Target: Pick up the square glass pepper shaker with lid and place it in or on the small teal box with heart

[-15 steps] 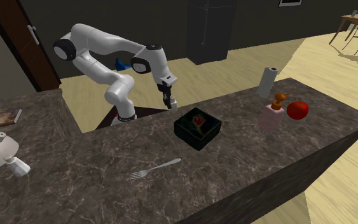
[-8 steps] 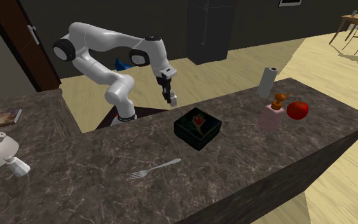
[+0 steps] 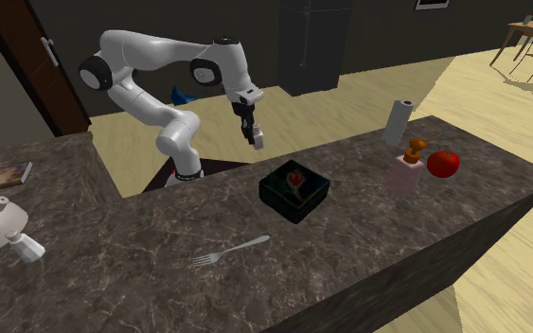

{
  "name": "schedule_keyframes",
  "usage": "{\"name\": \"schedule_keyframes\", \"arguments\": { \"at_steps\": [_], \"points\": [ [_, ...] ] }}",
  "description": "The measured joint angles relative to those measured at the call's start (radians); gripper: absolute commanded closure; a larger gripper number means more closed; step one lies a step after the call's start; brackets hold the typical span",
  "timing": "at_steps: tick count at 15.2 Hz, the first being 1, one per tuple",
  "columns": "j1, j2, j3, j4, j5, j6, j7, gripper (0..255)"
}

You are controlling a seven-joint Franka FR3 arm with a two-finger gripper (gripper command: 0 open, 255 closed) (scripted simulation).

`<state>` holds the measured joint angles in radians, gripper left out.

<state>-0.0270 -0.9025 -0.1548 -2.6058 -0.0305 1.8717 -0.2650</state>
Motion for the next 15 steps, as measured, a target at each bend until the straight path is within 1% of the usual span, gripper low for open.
{"name": "schedule_keyframes", "arguments": {
  "at_steps": [7, 9, 12, 13, 15],
  "points": [
    [0.005, 0.015, 0.006, 0.098, 0.006, -0.082, 0.004, 255],
    [0.006, 0.032, 0.002, 0.123, 0.005, -0.091, 0.001, 255],
    [0.007, 0.123, -0.037, 0.188, -0.006, -0.065, -0.036, 255],
    [0.012, 0.165, -0.046, 0.212, -0.004, -0.048, -0.043, 255],
    [0.014, 0.251, -0.085, 0.278, -0.009, -0.029, -0.081, 255]
  ]
}}
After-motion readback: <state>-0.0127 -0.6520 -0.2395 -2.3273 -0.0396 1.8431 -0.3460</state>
